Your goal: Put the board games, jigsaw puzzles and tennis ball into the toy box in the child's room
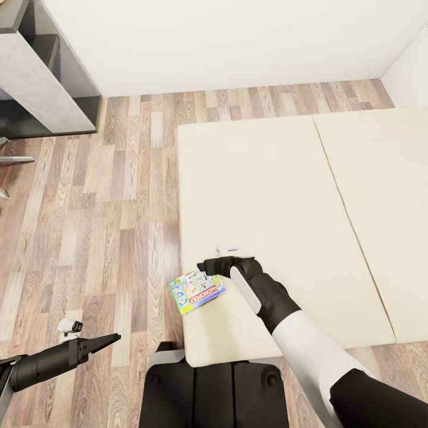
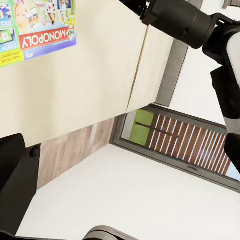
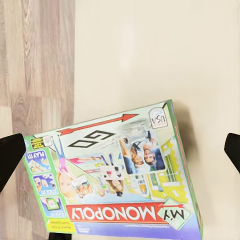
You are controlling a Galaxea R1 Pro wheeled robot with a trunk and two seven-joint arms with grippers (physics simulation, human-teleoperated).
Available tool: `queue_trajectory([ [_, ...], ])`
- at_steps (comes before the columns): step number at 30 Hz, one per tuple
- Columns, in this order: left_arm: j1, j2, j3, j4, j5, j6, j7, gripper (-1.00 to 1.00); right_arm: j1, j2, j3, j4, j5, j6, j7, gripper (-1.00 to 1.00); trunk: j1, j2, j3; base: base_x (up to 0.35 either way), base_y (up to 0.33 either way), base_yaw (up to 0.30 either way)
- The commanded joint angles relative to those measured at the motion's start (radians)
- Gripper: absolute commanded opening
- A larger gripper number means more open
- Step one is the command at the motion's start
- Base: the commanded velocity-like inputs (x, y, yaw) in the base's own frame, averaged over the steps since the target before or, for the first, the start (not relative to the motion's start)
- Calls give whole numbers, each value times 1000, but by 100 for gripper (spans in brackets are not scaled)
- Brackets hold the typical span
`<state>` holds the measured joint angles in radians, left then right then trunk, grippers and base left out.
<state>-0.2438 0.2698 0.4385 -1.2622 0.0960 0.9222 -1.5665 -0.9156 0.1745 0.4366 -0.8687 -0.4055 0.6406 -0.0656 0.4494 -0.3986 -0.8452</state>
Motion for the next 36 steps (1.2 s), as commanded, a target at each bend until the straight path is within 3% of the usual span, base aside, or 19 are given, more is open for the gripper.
queue_trajectory([
  [1,0,0,0,0,-1,11,-4,100,3,0,2,0,-8,-9,-7,100,1,-1,1,0,0,0],
  [14,0,0,-1,0,-1,12,-3,100,12,0,12,3,-8,-34,-6,100,1,-1,20,0,0,0],
  [24,0,0,-1,0,0,12,-1,100,61,0,13,2,2,-64,-4,100,1,-1,22,0,0,0],
  [36,0,0,3,0,-1,12,-2,100,70,0,26,0,4,-67,-6,100,1,-1,23,0,0,0],
])
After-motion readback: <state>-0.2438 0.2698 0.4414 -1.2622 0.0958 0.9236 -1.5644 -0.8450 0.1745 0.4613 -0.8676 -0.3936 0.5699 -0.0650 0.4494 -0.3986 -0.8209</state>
